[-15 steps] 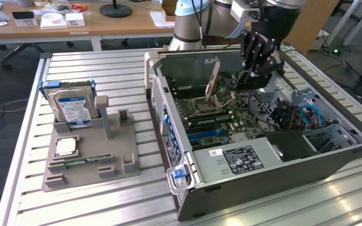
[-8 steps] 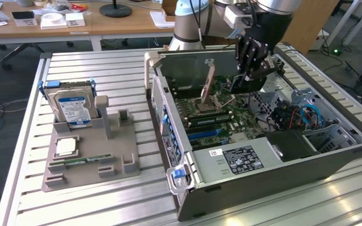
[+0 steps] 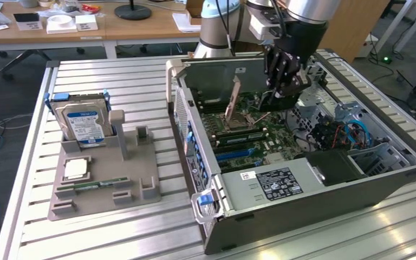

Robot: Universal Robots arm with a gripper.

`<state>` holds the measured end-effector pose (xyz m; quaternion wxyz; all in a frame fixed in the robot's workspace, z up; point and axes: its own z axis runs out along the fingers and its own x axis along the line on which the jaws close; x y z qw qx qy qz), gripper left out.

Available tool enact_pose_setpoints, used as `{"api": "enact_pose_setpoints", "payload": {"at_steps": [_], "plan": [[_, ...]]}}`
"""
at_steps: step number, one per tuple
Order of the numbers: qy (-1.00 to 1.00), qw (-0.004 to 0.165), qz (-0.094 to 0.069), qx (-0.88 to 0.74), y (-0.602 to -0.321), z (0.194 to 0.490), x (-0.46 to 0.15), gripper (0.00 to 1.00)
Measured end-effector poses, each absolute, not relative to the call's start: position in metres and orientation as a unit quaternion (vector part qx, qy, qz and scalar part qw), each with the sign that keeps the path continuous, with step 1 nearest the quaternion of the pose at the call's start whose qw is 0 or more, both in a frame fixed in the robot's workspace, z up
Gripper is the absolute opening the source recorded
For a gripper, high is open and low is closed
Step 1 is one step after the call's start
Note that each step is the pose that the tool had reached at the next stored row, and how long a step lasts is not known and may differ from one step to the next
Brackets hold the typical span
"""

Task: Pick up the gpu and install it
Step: 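Insert the gpu into the slot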

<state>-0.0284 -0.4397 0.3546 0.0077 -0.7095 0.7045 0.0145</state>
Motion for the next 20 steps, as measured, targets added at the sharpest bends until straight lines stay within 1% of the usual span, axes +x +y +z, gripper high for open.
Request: {"api": "enact_pose_setpoints", "payload": {"at_steps": [7,20], "plan": [[0.704,0.008,0.015,-0.71,-0.44,0.354,-0.028,0.26],[0.704,0.008,0.014,-0.71,-0.44,0.33,-0.029,0.26]]}}
